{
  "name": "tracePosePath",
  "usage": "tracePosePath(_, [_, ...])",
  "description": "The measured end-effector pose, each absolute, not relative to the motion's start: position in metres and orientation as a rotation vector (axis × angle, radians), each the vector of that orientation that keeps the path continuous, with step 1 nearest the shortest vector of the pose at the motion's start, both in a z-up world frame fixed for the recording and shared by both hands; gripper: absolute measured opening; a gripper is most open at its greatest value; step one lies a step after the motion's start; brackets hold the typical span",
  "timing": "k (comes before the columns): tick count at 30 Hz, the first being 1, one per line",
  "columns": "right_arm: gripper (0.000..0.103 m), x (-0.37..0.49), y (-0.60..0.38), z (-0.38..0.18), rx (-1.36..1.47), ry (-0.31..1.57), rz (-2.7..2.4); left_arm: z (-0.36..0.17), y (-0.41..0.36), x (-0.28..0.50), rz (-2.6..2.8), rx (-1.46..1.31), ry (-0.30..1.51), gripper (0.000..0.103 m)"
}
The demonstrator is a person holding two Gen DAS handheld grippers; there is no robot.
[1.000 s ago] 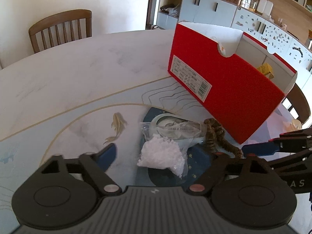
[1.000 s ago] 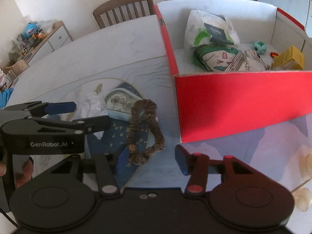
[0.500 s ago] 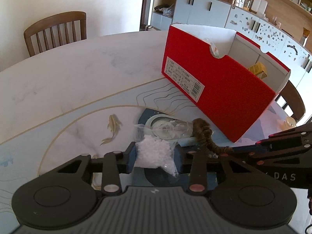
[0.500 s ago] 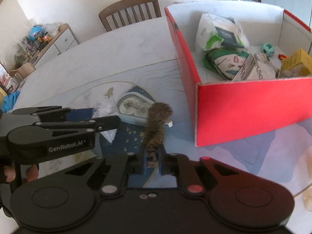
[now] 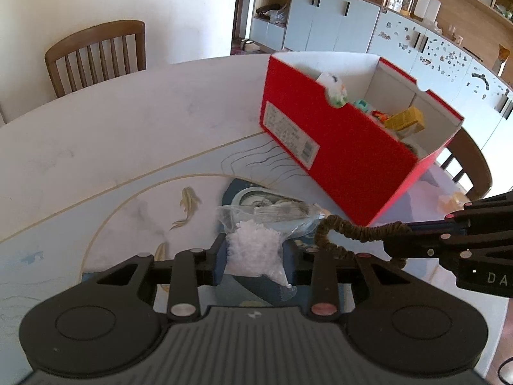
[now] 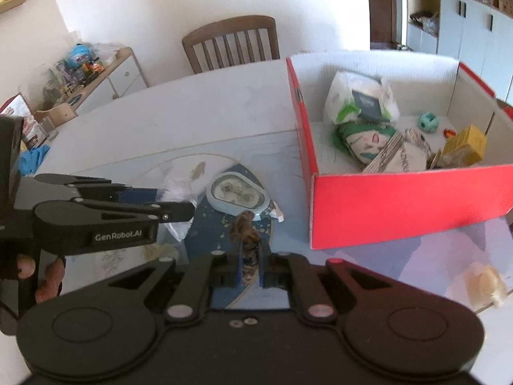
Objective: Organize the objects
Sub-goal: 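Grasp the clear bag of white crystals with left tool while right tool grasps the brown fuzzy toy, then carry the crystal bag and fuzzy toy over the shoebox with both tools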
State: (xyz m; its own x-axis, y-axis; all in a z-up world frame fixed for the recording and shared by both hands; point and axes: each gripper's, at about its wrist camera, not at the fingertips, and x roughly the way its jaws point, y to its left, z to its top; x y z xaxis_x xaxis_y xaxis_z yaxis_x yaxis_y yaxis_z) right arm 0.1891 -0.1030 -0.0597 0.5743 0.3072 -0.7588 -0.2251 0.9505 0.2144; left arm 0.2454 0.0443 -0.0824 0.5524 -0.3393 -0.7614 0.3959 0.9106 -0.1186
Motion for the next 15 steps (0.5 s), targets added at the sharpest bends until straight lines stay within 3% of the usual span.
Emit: tracePosePath(15, [0.008, 0.165, -0.135, 0.009, 0.08, 0.75, 0.328, -0.01, 0.02, 0.226, -0.459, 0.082, 0.787, 0.034])
